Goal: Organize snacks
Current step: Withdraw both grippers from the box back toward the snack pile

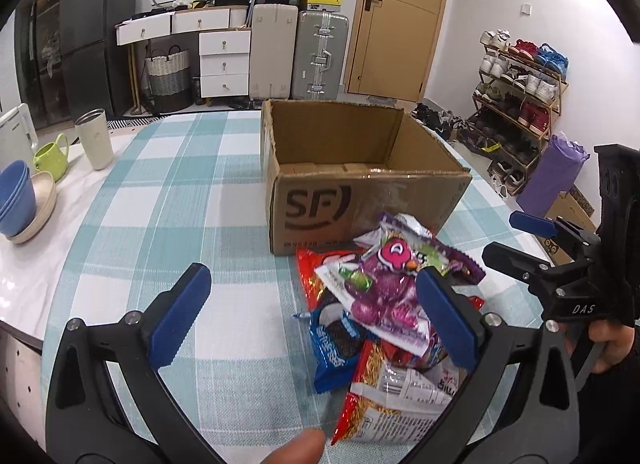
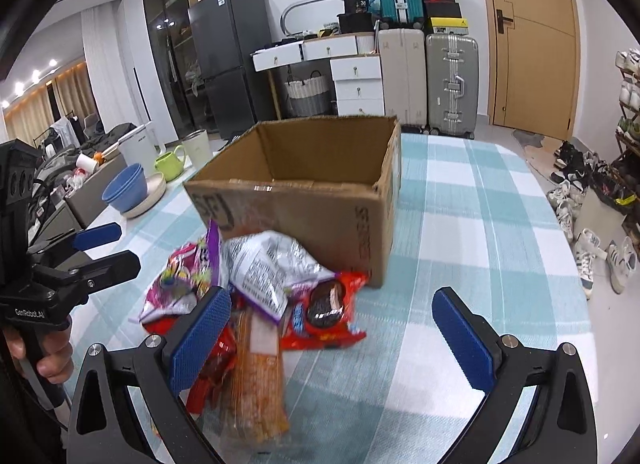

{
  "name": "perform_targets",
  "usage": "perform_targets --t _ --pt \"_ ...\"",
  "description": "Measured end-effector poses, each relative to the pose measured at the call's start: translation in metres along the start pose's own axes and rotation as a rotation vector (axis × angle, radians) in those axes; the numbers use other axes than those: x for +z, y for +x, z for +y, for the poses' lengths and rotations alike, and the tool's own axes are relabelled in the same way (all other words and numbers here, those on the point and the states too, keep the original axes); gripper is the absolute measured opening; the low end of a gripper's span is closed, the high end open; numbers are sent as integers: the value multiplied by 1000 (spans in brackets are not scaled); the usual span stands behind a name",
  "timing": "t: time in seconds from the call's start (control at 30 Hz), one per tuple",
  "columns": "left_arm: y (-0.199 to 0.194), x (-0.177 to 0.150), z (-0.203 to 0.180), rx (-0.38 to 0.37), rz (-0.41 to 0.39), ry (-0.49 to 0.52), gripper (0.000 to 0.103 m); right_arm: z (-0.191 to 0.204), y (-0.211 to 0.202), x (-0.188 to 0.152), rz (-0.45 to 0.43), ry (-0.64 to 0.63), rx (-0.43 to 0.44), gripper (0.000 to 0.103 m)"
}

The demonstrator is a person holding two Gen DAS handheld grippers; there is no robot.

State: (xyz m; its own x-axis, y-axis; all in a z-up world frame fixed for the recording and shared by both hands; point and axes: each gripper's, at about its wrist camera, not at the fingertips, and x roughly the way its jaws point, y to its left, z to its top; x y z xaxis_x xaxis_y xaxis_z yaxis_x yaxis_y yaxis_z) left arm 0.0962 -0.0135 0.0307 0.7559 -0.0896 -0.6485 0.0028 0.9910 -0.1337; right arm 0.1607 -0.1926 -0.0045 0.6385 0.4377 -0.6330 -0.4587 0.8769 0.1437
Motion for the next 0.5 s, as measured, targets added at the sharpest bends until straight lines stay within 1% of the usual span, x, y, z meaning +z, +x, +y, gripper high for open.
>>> perform_targets --t 0.23,0.5 --pt "0 -19 -6 9 18 19 102 3 3 -15 22 0 -2 102" --pt "3 -36 -13 -6 43 39 102 6 11 -30 63 3 10 102"
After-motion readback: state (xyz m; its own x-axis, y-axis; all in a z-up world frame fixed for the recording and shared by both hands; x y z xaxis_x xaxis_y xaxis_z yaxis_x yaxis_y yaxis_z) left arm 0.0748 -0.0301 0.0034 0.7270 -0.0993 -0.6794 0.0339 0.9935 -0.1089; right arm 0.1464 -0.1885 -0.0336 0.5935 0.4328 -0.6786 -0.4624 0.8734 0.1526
